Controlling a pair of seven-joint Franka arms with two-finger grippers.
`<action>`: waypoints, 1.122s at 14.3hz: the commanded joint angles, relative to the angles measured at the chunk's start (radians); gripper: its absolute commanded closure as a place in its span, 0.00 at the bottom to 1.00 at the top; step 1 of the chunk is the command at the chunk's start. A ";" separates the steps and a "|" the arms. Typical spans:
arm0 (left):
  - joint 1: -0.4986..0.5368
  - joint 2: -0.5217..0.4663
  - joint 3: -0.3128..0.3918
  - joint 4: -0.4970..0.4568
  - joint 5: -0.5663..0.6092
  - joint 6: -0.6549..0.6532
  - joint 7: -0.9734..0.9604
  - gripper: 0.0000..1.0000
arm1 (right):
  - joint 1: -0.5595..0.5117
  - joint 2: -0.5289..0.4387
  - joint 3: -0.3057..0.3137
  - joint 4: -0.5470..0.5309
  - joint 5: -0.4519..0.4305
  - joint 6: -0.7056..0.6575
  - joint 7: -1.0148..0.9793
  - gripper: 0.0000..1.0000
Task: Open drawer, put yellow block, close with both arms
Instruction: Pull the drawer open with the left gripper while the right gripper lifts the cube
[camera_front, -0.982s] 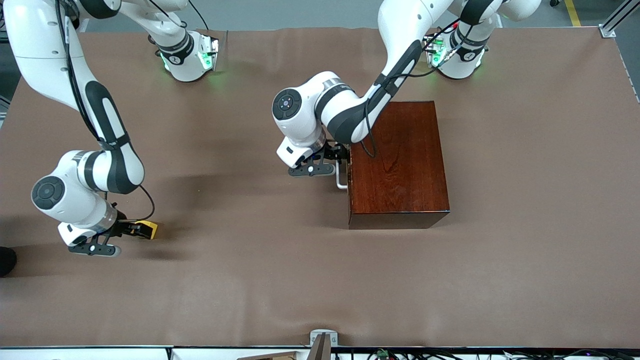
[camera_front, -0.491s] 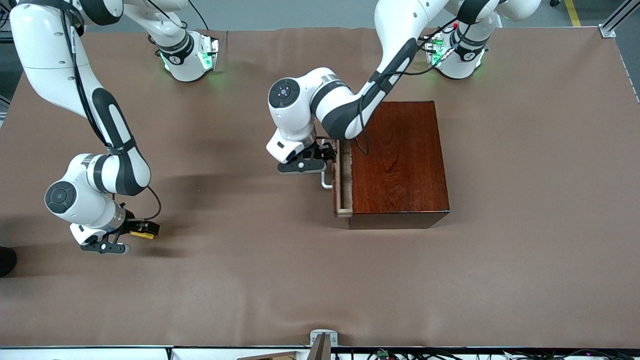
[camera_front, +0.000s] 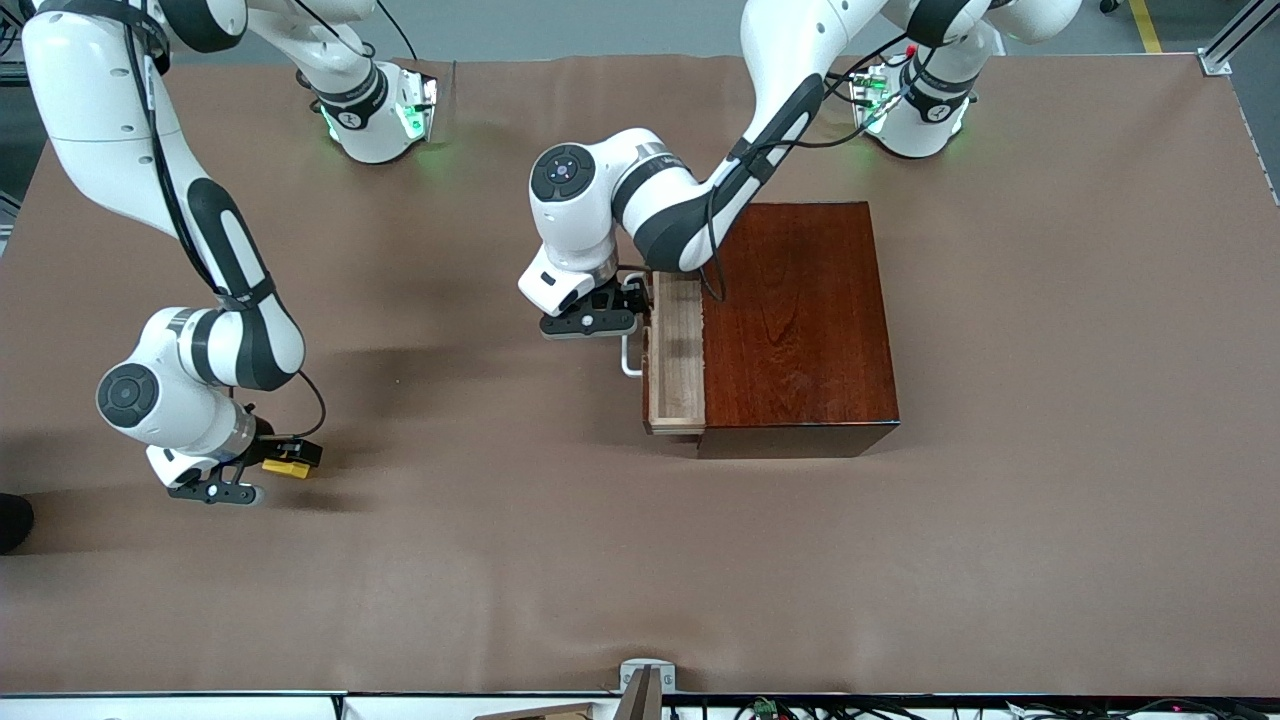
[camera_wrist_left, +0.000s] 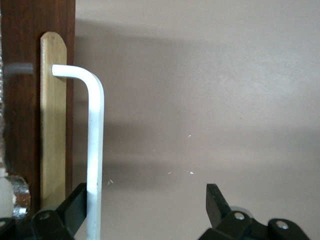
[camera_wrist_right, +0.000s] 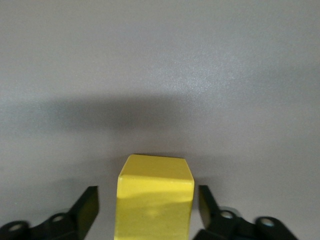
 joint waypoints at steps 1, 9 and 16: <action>-0.026 0.024 -0.005 0.030 -0.075 0.065 -0.025 0.00 | -0.004 -0.003 0.004 -0.014 -0.014 -0.001 0.024 0.41; -0.054 0.024 -0.024 0.032 -0.131 0.188 -0.020 0.00 | -0.003 -0.040 0.004 -0.008 -0.016 -0.003 -0.078 1.00; -0.058 0.040 -0.044 0.032 -0.194 0.317 -0.023 0.00 | -0.004 -0.115 0.004 0.047 -0.016 -0.135 -0.417 1.00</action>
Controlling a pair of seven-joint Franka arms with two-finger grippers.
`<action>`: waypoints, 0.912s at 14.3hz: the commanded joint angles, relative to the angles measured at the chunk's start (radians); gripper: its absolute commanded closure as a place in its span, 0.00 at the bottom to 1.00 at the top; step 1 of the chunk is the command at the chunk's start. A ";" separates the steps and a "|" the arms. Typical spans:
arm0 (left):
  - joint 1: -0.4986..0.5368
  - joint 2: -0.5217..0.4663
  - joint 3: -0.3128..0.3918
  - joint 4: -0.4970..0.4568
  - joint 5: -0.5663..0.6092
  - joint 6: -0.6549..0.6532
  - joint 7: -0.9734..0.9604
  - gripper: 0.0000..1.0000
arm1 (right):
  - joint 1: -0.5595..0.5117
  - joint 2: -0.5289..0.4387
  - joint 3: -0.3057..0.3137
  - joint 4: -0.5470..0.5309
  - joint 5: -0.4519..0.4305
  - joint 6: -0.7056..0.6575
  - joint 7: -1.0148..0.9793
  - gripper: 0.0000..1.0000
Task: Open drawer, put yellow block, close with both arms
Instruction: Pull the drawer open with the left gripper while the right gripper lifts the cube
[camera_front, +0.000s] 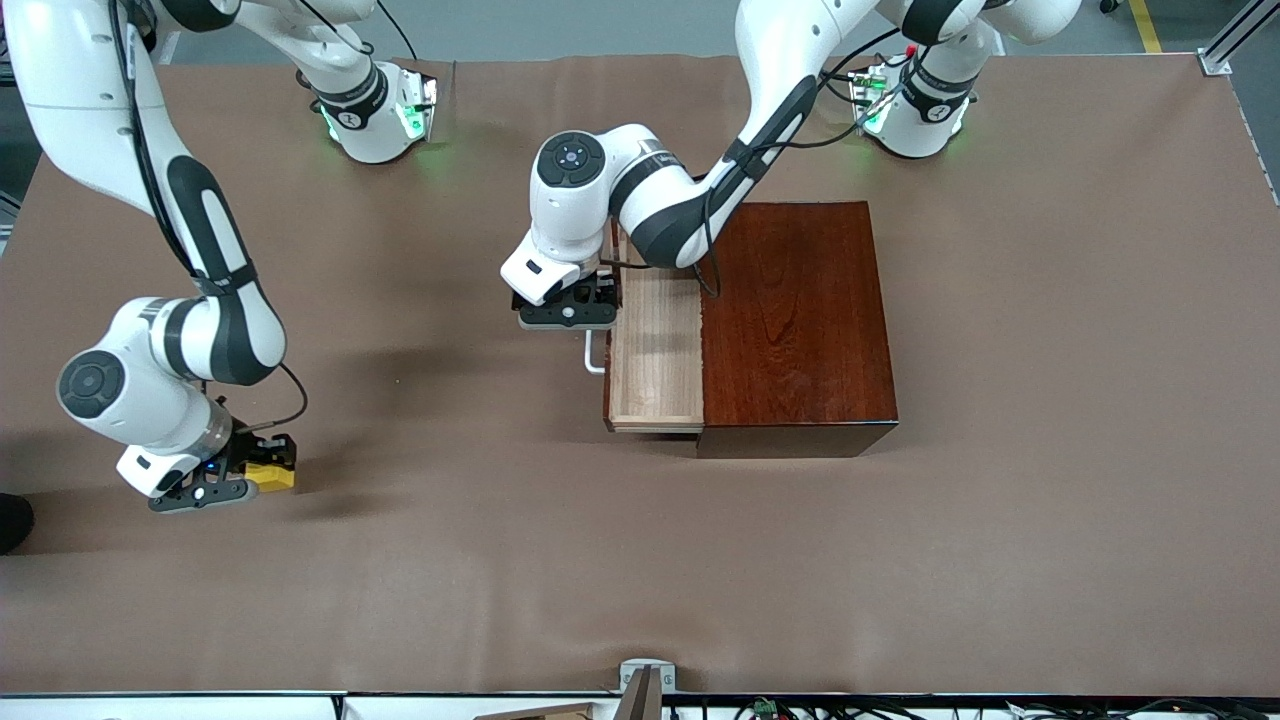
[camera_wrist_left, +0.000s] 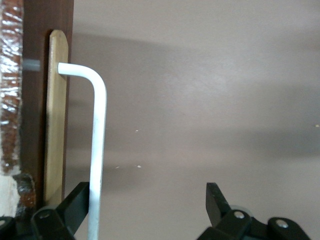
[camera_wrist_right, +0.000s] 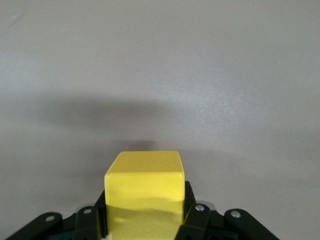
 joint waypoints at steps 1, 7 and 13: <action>-0.041 0.040 -0.045 0.045 -0.115 0.158 -0.035 0.00 | -0.002 -0.050 0.006 0.015 -0.013 -0.092 -0.123 1.00; -0.041 0.023 -0.035 0.045 -0.143 0.115 -0.050 0.00 | 0.003 -0.151 0.020 0.025 -0.005 -0.172 -0.374 1.00; -0.032 -0.087 -0.008 0.046 -0.138 -0.116 -0.056 0.00 | 0.001 -0.175 0.020 0.107 0.001 -0.343 -0.727 1.00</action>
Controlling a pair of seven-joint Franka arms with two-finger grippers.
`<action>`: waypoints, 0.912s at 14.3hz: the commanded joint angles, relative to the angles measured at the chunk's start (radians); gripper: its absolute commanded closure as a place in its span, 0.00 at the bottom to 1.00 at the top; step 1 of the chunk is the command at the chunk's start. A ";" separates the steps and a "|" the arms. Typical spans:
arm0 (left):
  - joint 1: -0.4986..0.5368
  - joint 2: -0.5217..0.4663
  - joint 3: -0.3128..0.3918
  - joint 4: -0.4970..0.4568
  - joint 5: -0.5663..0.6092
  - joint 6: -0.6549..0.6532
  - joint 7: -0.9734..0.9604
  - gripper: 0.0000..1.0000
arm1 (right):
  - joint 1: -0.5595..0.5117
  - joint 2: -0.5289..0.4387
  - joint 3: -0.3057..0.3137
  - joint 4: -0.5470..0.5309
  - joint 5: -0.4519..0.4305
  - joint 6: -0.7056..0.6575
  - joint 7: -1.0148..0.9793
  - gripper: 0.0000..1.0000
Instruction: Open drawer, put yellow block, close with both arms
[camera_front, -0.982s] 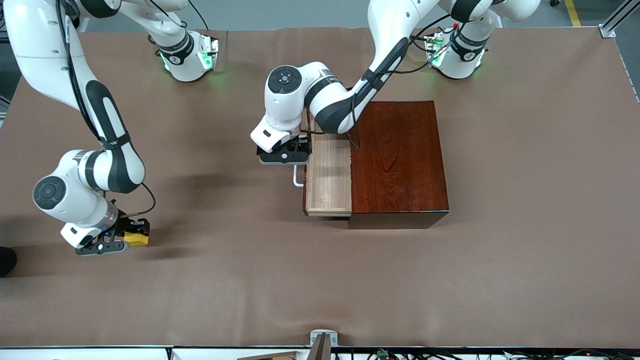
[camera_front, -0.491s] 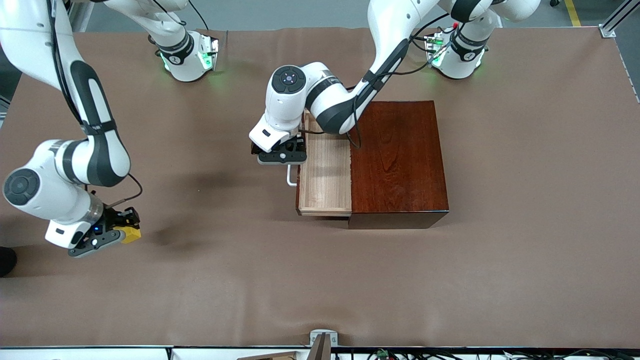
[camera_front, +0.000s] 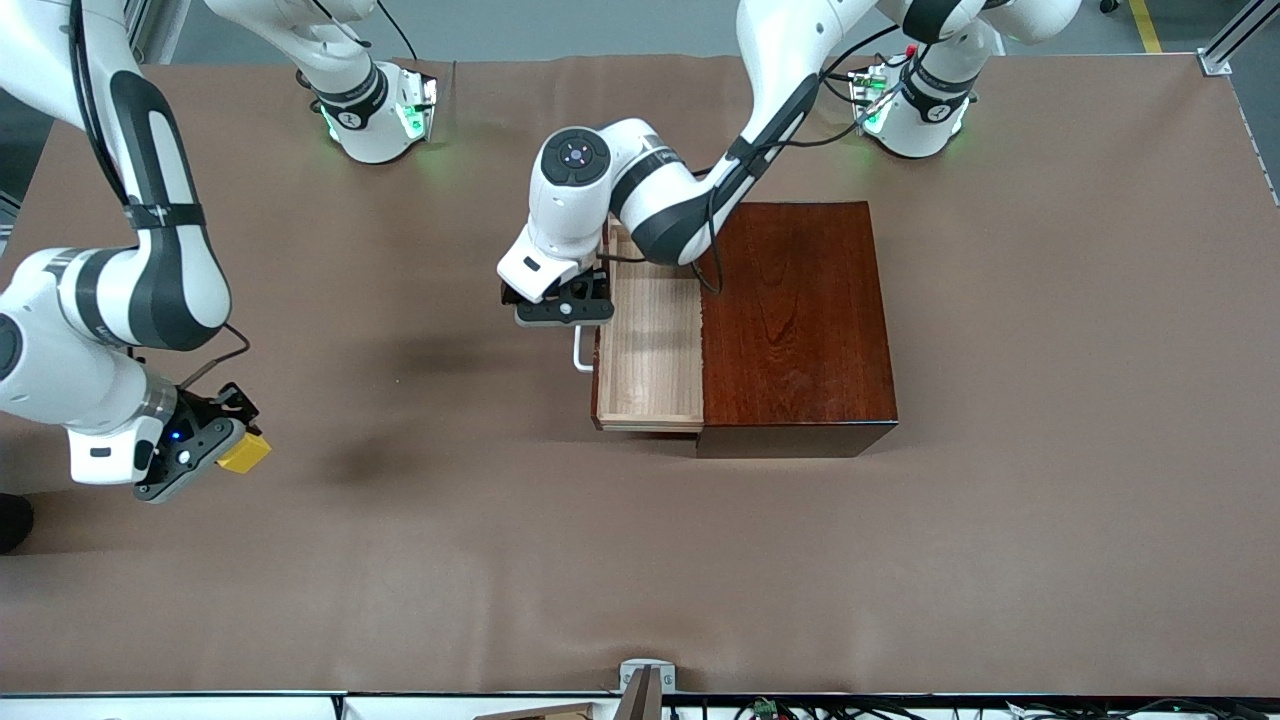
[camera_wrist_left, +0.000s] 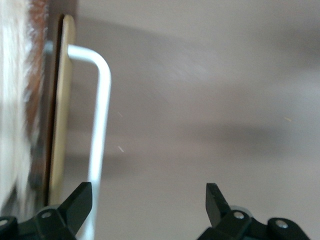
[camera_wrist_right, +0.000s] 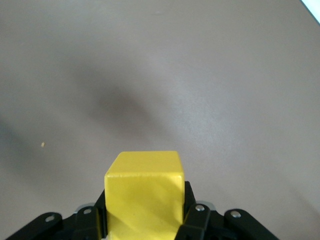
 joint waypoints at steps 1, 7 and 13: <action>-0.026 -0.084 0.014 0.013 -0.035 -0.115 -0.036 0.00 | -0.006 -0.036 0.004 0.008 0.000 -0.051 -0.154 1.00; -0.016 -0.309 0.150 0.006 -0.029 -0.481 -0.015 0.00 | 0.005 -0.056 0.053 0.008 0.005 -0.060 -0.383 1.00; 0.170 -0.513 0.201 -0.036 -0.011 -0.798 0.394 0.00 | 0.008 -0.050 0.298 0.084 0.005 -0.117 -0.372 1.00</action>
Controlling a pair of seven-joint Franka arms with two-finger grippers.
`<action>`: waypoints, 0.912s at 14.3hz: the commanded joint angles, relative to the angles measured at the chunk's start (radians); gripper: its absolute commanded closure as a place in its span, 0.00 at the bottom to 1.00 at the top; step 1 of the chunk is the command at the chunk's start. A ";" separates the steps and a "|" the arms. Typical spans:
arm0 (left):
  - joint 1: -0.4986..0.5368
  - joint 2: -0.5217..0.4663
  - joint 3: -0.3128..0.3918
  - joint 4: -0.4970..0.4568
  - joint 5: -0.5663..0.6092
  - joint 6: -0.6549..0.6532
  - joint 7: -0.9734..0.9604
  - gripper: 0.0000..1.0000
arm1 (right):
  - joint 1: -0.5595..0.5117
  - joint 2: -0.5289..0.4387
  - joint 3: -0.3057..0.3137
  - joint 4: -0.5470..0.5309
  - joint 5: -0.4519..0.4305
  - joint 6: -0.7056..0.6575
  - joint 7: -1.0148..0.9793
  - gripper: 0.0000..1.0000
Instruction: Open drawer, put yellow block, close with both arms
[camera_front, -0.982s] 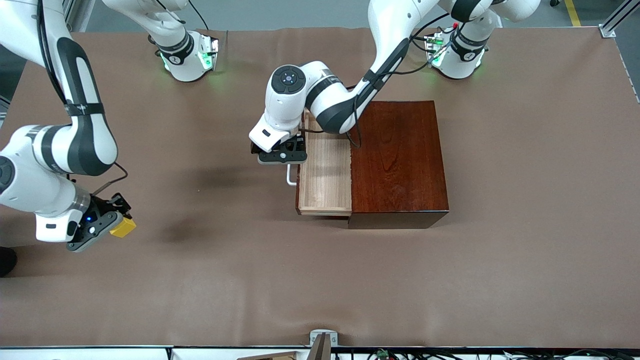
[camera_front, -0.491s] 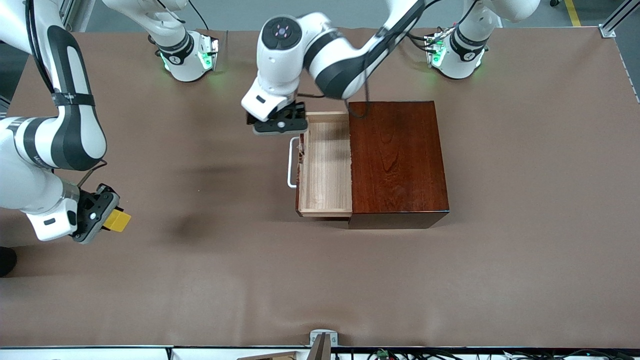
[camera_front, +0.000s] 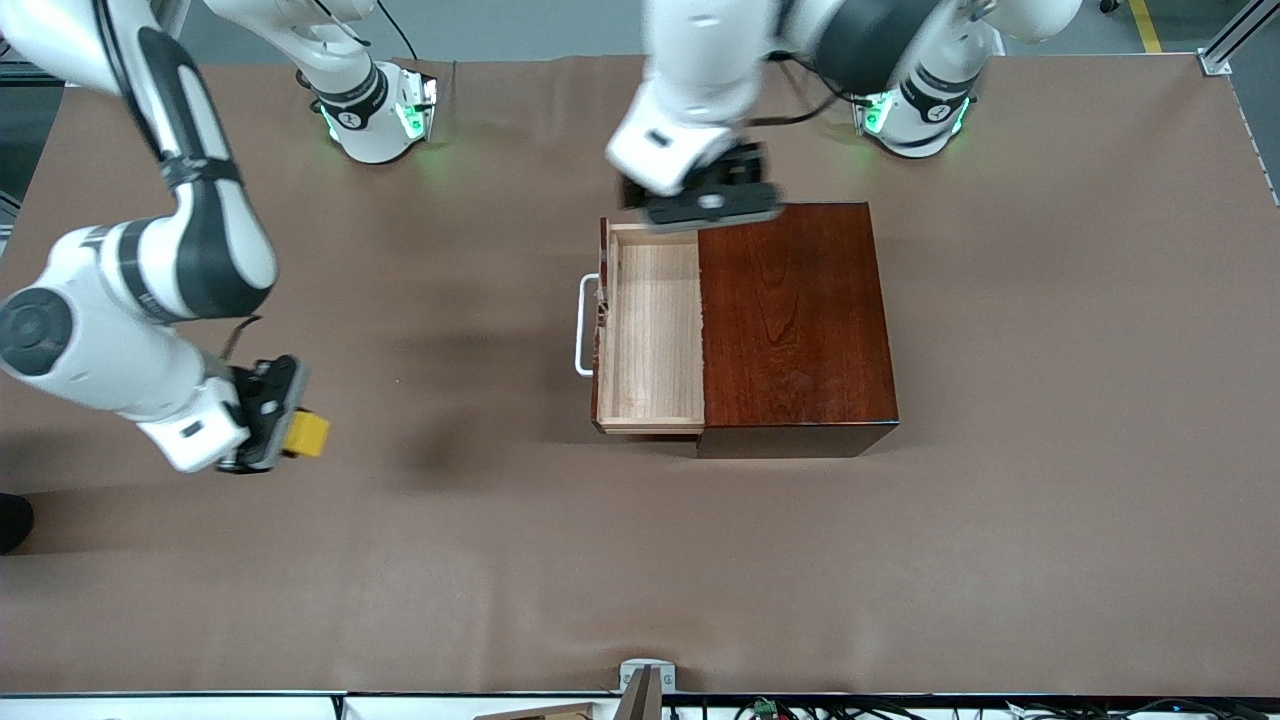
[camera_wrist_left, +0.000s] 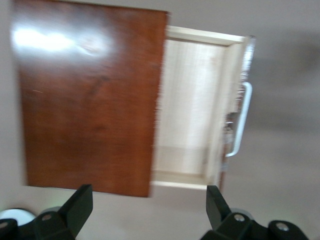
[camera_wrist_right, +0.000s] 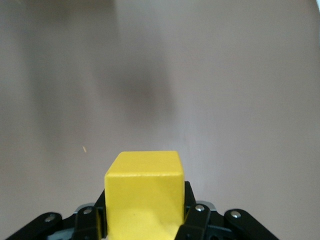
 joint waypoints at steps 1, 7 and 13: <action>0.121 -0.100 -0.006 -0.079 0.017 -0.060 0.211 0.00 | 0.010 -0.011 0.121 0.039 0.003 -0.042 0.007 1.00; 0.414 -0.268 -0.011 -0.254 0.053 -0.059 0.592 0.00 | 0.212 -0.005 0.137 0.066 0.000 -0.029 0.113 1.00; 0.583 -0.319 -0.013 -0.342 0.057 0.009 0.690 0.00 | 0.350 0.058 0.134 0.107 -0.020 -0.002 0.324 1.00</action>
